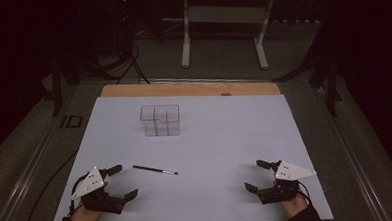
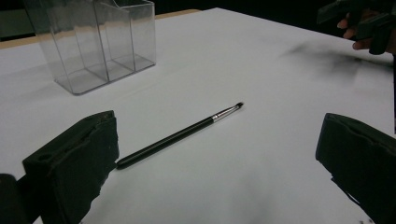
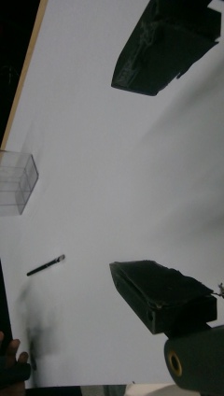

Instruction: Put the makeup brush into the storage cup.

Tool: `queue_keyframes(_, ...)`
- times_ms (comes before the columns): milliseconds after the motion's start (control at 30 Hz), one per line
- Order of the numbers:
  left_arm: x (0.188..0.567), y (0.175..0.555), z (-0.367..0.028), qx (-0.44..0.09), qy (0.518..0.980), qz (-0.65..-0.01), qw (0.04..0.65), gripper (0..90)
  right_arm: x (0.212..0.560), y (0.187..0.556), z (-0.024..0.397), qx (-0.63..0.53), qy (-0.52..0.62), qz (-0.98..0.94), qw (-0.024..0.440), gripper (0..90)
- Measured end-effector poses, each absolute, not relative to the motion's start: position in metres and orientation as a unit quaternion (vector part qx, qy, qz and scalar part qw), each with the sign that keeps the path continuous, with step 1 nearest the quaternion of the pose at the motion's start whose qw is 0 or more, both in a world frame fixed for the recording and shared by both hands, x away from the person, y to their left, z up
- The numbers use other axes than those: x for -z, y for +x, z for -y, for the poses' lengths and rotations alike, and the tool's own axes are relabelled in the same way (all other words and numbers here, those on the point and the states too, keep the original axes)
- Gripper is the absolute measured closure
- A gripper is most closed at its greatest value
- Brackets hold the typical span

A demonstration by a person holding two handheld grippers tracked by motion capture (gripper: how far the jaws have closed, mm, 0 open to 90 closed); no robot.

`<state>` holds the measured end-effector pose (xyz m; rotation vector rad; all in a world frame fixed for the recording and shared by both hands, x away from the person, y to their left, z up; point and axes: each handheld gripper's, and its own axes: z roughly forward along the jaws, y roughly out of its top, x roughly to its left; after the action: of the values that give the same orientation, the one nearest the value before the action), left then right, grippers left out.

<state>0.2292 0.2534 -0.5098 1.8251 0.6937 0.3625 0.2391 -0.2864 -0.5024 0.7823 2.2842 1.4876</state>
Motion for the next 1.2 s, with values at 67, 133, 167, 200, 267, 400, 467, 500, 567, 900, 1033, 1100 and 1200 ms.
queue_keyframes(67, 0.510, 0.229, -0.253, -0.152, 0.769, -0.293, 0.548, 0.5, 0.503, 0.239, 0.285, -0.516, 0.270, -0.799, 0.154, 10.5)
queue_keyframes(133, 0.510, 0.229, -0.253, -0.153, 0.770, -0.291, 0.547, 0.4, 0.502, 0.239, 0.285, -0.520, 0.268, -0.797, 0.151, 10.5)
queue_keyframes(167, 0.510, 0.229, -0.253, -0.153, 0.770, -0.291, 0.547, 0.5, 0.502, 0.238, 0.285, -0.519, 0.268, -0.797, 0.153, 10.5)
queue_keyframes(200, 0.510, 0.229, -0.253, -0.152, 0.770, -0.291, 0.548, 0.5, 0.502, 0.238, 0.285, -0.519, 0.268, -0.797, 0.153, 10.5)
queue_keyframes(267, 0.510, 0.229, -0.253, -0.153, 0.772, -0.288, 0.546, 0.5, 0.502, 0.238, 0.286, -0.518, 0.268, -0.798, 0.154, 10.4)
queue_keyframes(400, 0.511, 0.229, -0.252, -0.150, 0.774, -0.288, 0.544, 0.5, 0.502, 0.239, 0.286, -0.522, 0.270, -0.795, 0.152, 10.5)
queue_keyframes(467, 0.511, 0.229, -0.252, -0.149, 0.774, -0.288, 0.544, 0.5, 0.502, 0.239, 0.287, -0.523, 0.269, -0.794, 0.151, 10.5)
queue_keyframes(500, 0.511, 0.229, -0.252, -0.149, 0.774, -0.289, 0.543, 0.5, 0.502, 0.239, 0.286, -0.523, 0.268, -0.795, 0.150, 10.4)
queue_keyframes(567, 0.511, 0.229, -0.252, -0.150, 0.773, -0.294, 0.542, 0.5, 0.502, 0.239, 0.286, -0.523, 0.265, -0.796, 0.150, 10.4)
queue_keyframes(900, 0.509, 0.229, -0.250, -0.131, 0.780, -0.307, 0.529, 0.5, 0.502, 0.240, 0.284, -0.524, 0.259, -0.797, 0.149, 10.5)
queue_keyframes(1033, 0.503, 0.230, -0.244, -0.093, 0.813, -0.292, 0.495, 0.5, 0.502, 0.240, 0.283, -0.524, 0.260, -0.798, 0.147, 10.5)
queue_keyframes(1100, 0.501, 0.231, -0.244, -0.099, 0.824, -0.276, 0.485, 0.5, 0.502, 0.240, 0.283, -0.525, 0.259, -0.797, 0.147, 10.4)
queue_keyframes(1200, 0.495, 0.236, -0.250, -0.084, 0.820, -0.271, 0.496, 0.5, 0.502, 0.240, 0.281, -0.521, 0.257, -0.800, 0.146, 10.5)
